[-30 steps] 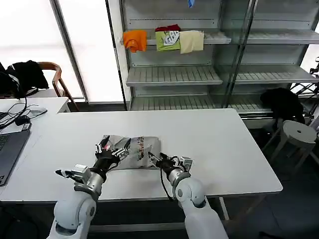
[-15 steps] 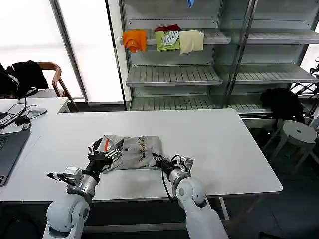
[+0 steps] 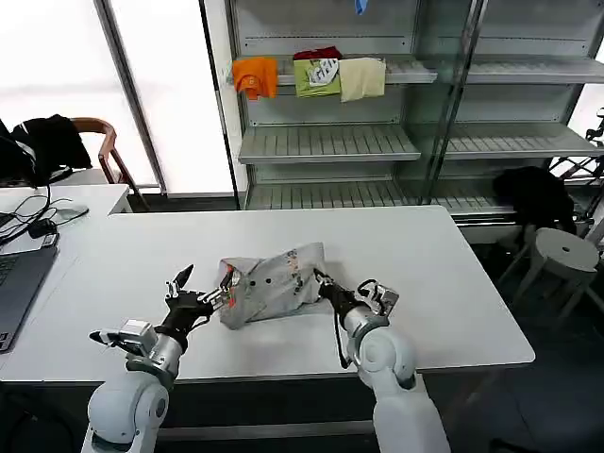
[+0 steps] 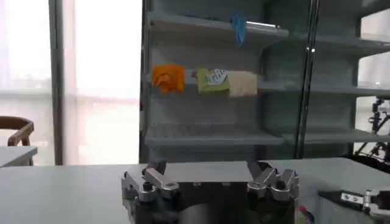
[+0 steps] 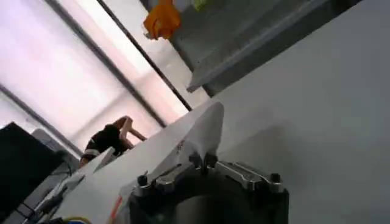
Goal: Fold and organize the clothes.
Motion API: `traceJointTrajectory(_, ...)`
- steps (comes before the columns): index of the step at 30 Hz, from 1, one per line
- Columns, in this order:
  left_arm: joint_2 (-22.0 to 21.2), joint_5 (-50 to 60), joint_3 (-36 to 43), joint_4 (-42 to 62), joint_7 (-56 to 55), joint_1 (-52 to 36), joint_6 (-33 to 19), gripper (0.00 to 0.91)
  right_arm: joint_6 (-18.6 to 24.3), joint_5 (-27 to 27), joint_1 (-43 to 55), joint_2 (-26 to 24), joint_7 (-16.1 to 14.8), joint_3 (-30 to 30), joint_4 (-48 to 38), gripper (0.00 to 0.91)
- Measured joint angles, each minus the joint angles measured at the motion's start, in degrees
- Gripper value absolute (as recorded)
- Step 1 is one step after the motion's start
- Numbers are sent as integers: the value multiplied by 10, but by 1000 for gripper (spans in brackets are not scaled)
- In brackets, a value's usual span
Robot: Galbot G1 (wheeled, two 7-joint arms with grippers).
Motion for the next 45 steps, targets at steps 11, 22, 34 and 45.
traceJointTrajectory(11, -2, 6, 5, 0, 9, 7, 1, 907, 0, -28, -36, -67, -20, 59, 28, 907)
traceJointTrajectory(22, 3, 0, -6, -4, 11, 21, -2, 907, 30, -244, -82, -97, -68, 79, 57, 907)
traceJointTrajectory(34, 17, -33, -21, 14, 4, 38, -31, 907, 56, -371, -132, -129, -79, 105, 102, 907)
traceJointTrajectory(45, 28, -61, -19, 44, -14, 32, -54, 907, 49, -420, -158, -146, -113, 124, 154, 907)
